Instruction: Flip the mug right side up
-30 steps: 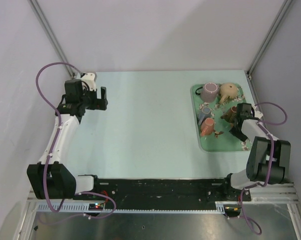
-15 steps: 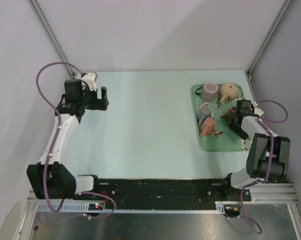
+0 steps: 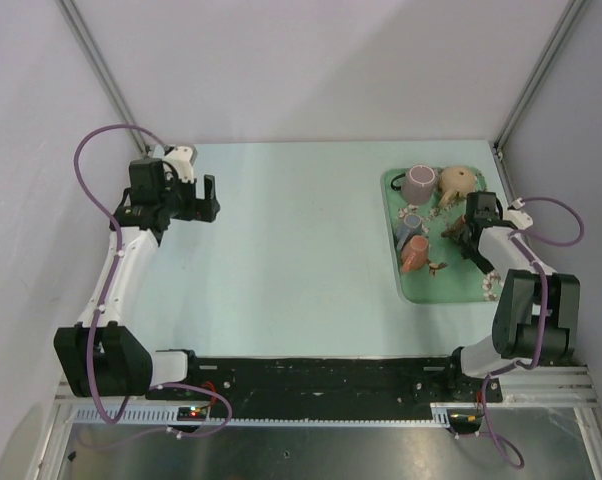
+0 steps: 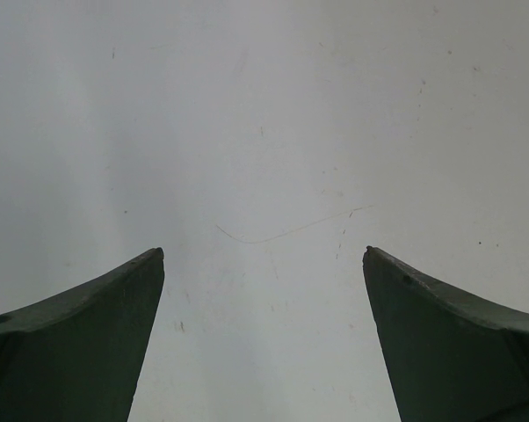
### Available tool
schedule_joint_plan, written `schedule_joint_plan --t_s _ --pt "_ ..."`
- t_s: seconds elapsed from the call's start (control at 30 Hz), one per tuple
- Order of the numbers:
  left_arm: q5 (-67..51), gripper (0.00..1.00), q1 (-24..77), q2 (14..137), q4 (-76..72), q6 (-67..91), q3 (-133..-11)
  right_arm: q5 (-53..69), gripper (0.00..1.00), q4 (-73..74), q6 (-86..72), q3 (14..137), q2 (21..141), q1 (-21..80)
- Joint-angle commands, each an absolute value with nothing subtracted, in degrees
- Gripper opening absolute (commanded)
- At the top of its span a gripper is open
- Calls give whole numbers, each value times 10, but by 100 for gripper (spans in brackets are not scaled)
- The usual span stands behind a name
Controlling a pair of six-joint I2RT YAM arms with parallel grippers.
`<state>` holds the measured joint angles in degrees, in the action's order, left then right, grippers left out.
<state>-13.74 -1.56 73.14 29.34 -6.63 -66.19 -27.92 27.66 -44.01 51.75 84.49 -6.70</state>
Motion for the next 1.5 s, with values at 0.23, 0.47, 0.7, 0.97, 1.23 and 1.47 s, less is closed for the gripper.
schedule_joint_plan --t_s 0.23,0.47,0.7,0.97,1.23,1.47 --pt "-162 98 -21 730 289 -84 -677 -363 76 344 -461 572 905 -65" --pt "-167 98 -23 732 289 -87 -676 -316 73 281 -381 542 854 -78" --pt "-188 98 -28 729 290 -86 -679 -260 64 273 -393 539 888 -93" --pt "-211 98 -36 731 289 -81 -684 -250 57 282 -398 545 916 -94" --pt "-212 98 -37 728 291 -81 -684 -256 13 294 -375 554 925 -99" --pt "-272 98 -36 733 340 -90 -718 -295 0 321 -324 554 747 -86"
